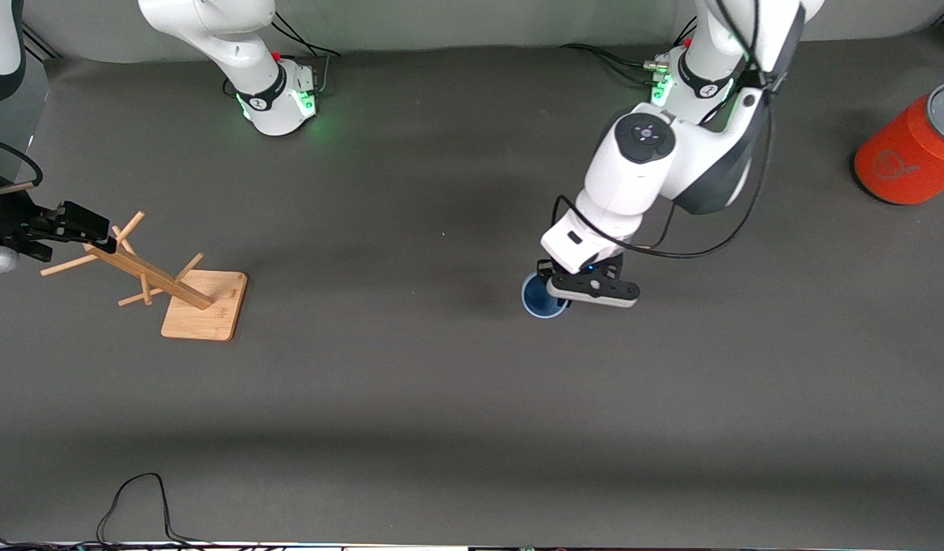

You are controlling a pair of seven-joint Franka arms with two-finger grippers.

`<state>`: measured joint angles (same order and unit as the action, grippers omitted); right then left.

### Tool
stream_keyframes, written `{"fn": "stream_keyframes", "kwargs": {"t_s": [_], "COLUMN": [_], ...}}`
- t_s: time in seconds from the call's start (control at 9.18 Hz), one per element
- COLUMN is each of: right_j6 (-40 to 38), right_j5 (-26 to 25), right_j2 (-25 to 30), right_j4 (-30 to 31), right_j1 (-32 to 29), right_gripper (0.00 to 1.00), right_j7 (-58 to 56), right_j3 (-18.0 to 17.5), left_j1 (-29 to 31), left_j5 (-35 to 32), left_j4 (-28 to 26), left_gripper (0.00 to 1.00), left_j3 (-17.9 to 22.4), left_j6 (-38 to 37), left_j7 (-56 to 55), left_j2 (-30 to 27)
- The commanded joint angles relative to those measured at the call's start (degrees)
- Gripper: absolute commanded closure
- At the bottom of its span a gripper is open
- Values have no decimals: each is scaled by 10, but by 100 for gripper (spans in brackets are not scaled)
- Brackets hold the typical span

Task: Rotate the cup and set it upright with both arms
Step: 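Rotate the cup upright with the left gripper and set it down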

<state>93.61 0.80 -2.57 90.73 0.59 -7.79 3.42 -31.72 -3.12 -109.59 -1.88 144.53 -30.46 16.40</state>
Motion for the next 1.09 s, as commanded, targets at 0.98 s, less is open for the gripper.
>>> {"fn": "stream_keyframes", "kwargs": {"t_s": [0.98], "right_j6": [-11], "right_j5": [2], "right_j2": [-2], "right_j4": [-3], "right_j1": [2], "right_gripper": [0], "right_j7": [-7], "right_j3": [2], "left_j1": [-80], "left_j5": [-335], "left_j4": [-55], "left_gripper": [100], "left_j3": [10], "left_j6": [124], "left_j7": [-386], "left_j2": [100]}}
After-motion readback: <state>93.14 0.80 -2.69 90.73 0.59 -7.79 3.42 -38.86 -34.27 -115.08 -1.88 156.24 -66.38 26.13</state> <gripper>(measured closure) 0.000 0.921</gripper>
